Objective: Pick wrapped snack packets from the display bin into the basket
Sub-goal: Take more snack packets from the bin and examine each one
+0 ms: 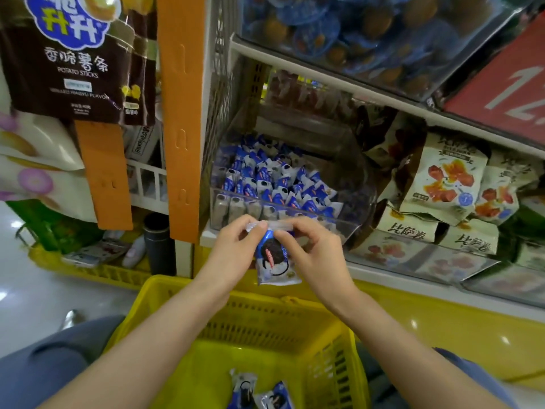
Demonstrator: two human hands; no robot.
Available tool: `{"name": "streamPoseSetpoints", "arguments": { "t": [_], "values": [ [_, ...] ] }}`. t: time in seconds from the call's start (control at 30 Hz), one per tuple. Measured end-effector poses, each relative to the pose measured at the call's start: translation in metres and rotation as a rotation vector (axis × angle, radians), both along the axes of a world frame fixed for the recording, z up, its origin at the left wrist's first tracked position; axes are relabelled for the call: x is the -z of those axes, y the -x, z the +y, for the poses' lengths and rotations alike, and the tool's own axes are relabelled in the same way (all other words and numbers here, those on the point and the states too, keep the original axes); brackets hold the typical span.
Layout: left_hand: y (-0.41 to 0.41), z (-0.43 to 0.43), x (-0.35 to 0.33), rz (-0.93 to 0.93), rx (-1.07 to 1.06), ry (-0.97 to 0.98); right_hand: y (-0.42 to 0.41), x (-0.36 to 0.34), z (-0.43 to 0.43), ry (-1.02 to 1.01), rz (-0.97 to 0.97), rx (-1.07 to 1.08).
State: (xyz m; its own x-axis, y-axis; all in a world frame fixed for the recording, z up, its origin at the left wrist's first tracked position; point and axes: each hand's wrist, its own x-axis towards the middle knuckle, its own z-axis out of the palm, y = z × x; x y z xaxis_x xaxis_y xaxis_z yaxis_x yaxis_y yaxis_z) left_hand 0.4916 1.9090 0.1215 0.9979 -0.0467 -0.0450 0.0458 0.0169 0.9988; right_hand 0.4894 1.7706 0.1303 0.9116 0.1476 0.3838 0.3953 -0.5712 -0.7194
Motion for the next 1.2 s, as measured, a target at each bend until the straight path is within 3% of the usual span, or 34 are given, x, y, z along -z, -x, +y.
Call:
{"name": "streamPoseSetpoints", "arguments": {
  "t": [0.1,0.17,0.23,0.3,0.37,0.43,0.6,0.77,0.83,0.93,1.0,1.2],
  "values": [
    [-0.003,-0.003,-0.002,-0.008,-0.092,0.09,-0.001,0.0,0.001,-0.079,0.202,-0.036],
    [-0.005,-0.003,-0.002,-0.038,-0.119,0.094,0.0,-0.002,0.0,-0.096,0.184,-0.023],
    [-0.004,-0.003,-0.003,-0.012,-0.082,0.09,0.003,-0.005,-0.004,-0.029,0.018,0.062],
    [-0.002,-0.003,-0.005,0.123,0.032,0.273,0.004,-0.008,-0.009,0.182,-0.209,0.156],
    [0.001,-0.002,-0.01,0.205,0.112,0.495,0.005,-0.01,-0.013,0.367,-0.42,0.137],
    [0.001,0.002,-0.013,0.174,0.125,0.529,0.005,-0.01,-0.015,0.486,-0.566,0.061],
    [0.001,0.007,-0.017,0.079,0.063,0.319,0.003,-0.01,-0.018,0.521,-0.647,-0.044],
    [-0.008,0.014,-0.03,-0.181,0.098,0.097,0.002,-0.029,-0.007,-0.218,-0.008,-0.016],
    [-0.014,0.015,-0.035,-0.239,0.102,0.089,-0.006,-0.036,-0.006,-0.348,0.14,-0.021],
    [-0.024,0.012,-0.036,-0.303,0.04,-0.013,-0.014,-0.045,-0.006,-0.323,0.299,-0.042],
    [-0.03,0.014,-0.035,-0.382,-0.009,-0.186,-0.023,-0.05,-0.007,-0.317,0.361,-0.012],
    [-0.051,0.029,-0.027,-0.654,-0.02,-0.896,-0.107,-0.07,-0.02,-0.256,0.223,0.369]
  ]
}}
